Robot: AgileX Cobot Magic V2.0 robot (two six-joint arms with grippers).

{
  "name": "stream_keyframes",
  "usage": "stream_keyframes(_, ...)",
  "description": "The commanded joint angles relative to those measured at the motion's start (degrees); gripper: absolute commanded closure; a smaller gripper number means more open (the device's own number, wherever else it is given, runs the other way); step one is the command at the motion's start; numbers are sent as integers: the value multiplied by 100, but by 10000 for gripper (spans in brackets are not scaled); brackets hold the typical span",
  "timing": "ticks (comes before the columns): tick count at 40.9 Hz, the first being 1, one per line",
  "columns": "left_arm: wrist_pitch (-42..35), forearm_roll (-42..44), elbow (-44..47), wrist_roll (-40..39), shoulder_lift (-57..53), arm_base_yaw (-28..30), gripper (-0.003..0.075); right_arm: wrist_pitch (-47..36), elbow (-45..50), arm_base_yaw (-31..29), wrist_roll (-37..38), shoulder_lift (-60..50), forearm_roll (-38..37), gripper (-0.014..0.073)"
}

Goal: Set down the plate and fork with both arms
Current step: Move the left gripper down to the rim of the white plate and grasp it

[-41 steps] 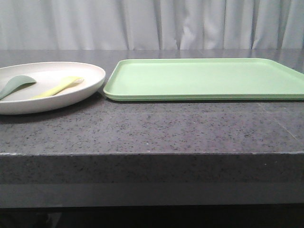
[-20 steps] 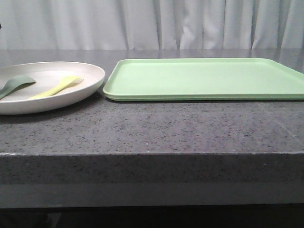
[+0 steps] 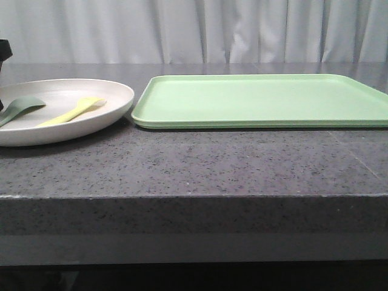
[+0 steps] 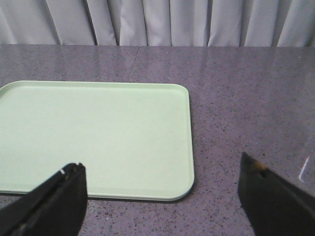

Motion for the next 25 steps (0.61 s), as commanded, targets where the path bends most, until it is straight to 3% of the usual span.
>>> stream_keyframes(1, -206, -24, -174, -8, -248, 29, 205, -474, -191, -14, -36, 50, 6, -50)
stream_keyframes(25, -374, -108, -100, -8, -244, 29, 206, -474, -191, -14, -36, 50, 6, -50)
